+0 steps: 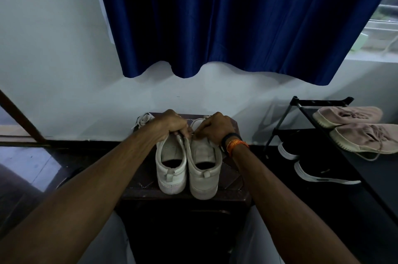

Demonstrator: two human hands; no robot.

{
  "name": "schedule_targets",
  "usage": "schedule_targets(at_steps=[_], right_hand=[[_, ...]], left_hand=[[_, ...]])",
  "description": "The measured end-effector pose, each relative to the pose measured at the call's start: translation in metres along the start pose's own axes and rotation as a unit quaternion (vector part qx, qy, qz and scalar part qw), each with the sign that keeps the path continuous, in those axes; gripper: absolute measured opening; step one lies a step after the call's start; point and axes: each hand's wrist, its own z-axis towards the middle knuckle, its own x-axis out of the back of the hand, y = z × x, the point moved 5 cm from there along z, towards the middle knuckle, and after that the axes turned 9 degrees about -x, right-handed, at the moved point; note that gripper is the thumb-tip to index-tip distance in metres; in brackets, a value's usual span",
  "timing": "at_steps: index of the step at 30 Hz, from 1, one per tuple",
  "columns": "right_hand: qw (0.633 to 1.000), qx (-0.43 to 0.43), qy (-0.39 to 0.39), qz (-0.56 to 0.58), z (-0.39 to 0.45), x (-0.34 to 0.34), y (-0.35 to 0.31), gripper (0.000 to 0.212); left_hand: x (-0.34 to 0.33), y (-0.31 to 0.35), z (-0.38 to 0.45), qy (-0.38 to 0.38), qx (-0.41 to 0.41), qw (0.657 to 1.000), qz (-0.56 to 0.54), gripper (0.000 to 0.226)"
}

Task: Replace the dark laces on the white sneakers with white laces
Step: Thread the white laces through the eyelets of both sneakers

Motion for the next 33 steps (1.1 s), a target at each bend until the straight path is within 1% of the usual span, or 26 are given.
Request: schedule_targets(at_steps=[5,9,10,12,15,16,18,21,23,25,30,32,33], right_hand=[[0.999,-0.022,0.025,-0.007,0.004,-0.006,0.001,0.019],[0.998,-0.03,0.047,-0.022,0.011,-0.014,0.002,0.034],[0.998,-0.027,0.048,-0.023,0.014,-0.016,0.003,0.035],[0.998,-0.019,0.055,-0.033,0.008,-0.013,0.001,0.028],[0.997,0.013,0.057,-0.041,-0.003,-0.007,-0.003,0.008],[0.997,0.023,0.057,-0.045,-0.004,-0.007,-0.005,0.008],[0.996,0.034,0.058,-0.05,-0.005,-0.006,-0.009,0.009],[0.996,0.042,0.064,-0.052,-0.007,-0.005,-0.012,0.024],[0.996,0.047,0.062,-0.053,-0.008,-0.004,-0.011,0.03],[0.996,0.052,0.056,-0.051,-0.009,-0.005,-0.011,0.029],[0.996,0.053,0.059,-0.027,-0.014,-0.003,-0.009,0.019],[0.995,0.056,0.083,-0.028,-0.019,-0.001,-0.004,0.019],[0.992,0.06,0.103,-0.039,-0.022,-0.001,-0.001,0.016]], left_hand=[[0.0,-0.005,0.002,0.0,-0.007,1.0,-0.004,0.024],[0.001,-0.008,0.005,-0.003,-0.017,1.0,-0.007,0.024],[0.002,-0.01,0.006,-0.004,-0.02,1.0,-0.01,0.022],[0.003,-0.012,0.005,-0.007,-0.029,1.0,-0.008,0.018],[0.006,-0.015,0.006,-0.015,-0.061,0.998,0.003,0.017],[0.005,-0.016,0.005,-0.018,-0.076,0.997,0.009,0.019],[0.005,-0.017,0.004,-0.019,-0.102,0.994,0.032,0.027],[0.002,-0.012,0.003,0.004,-0.153,0.983,0.104,0.028],[0.0,-0.004,0.001,0.025,-0.191,0.964,0.182,0.028],[-0.003,0.003,-0.002,0.038,-0.22,0.944,0.243,0.026],[-0.003,0.008,-0.003,0.041,-0.222,0.929,0.295,0.011],[0.0,0.01,-0.002,0.044,-0.21,0.929,0.301,0.009],[0.003,0.01,-0.002,0.048,-0.203,0.932,0.295,0.009]])
